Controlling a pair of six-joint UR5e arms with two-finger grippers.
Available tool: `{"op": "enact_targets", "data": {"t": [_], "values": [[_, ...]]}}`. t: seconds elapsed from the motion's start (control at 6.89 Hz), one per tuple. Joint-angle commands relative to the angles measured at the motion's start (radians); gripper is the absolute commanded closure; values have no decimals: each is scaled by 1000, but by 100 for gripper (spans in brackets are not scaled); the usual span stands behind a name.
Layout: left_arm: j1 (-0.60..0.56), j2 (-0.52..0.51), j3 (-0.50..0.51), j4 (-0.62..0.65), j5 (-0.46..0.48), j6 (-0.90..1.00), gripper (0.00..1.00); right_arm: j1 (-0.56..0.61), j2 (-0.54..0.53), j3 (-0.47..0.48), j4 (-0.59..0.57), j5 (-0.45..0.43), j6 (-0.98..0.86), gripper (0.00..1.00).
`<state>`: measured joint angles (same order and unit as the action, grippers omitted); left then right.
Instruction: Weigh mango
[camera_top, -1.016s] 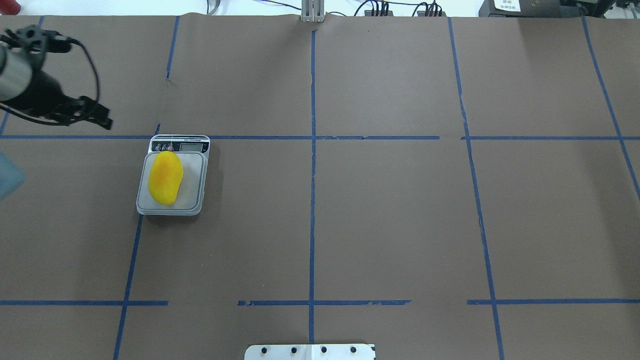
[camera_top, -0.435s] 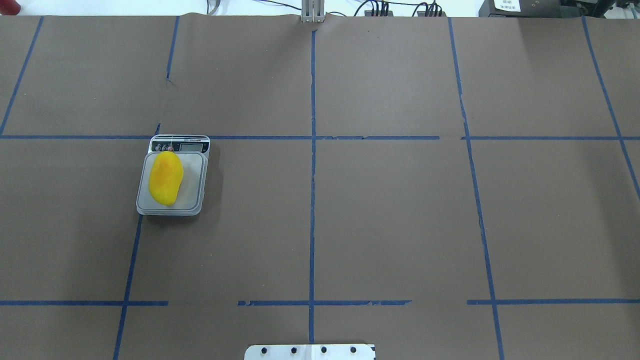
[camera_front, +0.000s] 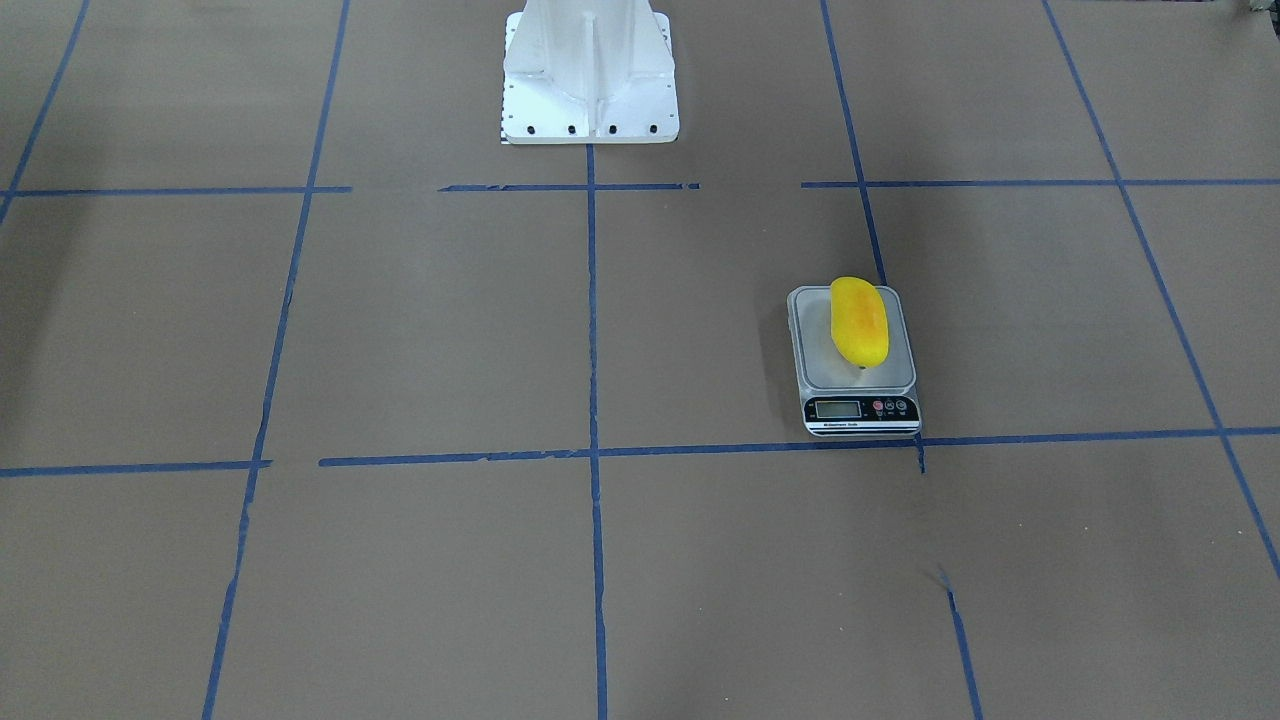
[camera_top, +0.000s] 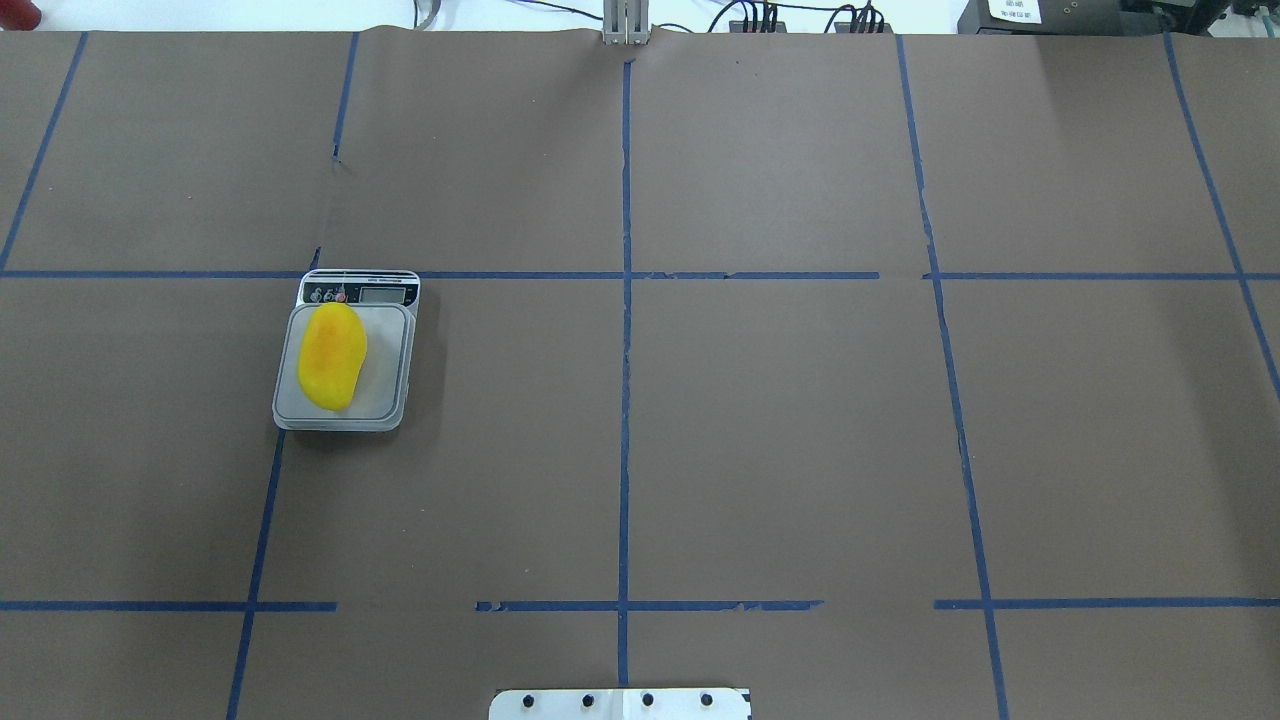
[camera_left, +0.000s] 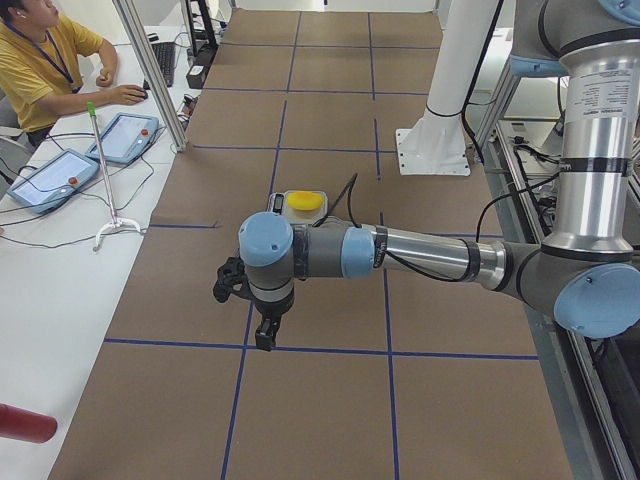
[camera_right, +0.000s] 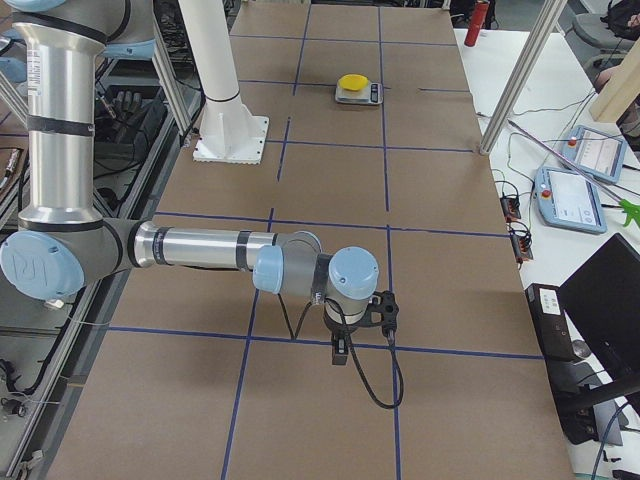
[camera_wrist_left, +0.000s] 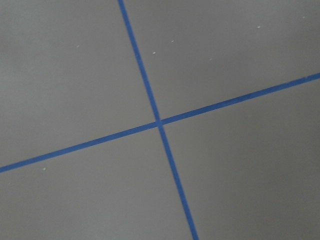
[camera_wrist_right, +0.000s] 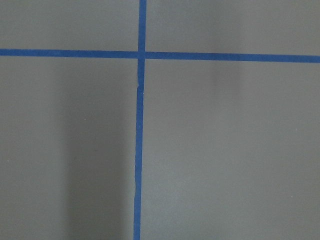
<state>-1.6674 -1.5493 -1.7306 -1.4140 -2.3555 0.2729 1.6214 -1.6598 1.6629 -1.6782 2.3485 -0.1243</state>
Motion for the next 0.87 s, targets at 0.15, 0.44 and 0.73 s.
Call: {"op": "enact_targets", "data": {"t": [0.15,0.44,0.73], "values": [[3,15,-12,7,2,-142,0,0,0,0,0,0,0,0],[9,60,25,-20,-7,-155,0,0,0,0,0,0,0,0],[12,41,25,-8,-2,-155,0,0,0,0,0,0,0,0]]}}
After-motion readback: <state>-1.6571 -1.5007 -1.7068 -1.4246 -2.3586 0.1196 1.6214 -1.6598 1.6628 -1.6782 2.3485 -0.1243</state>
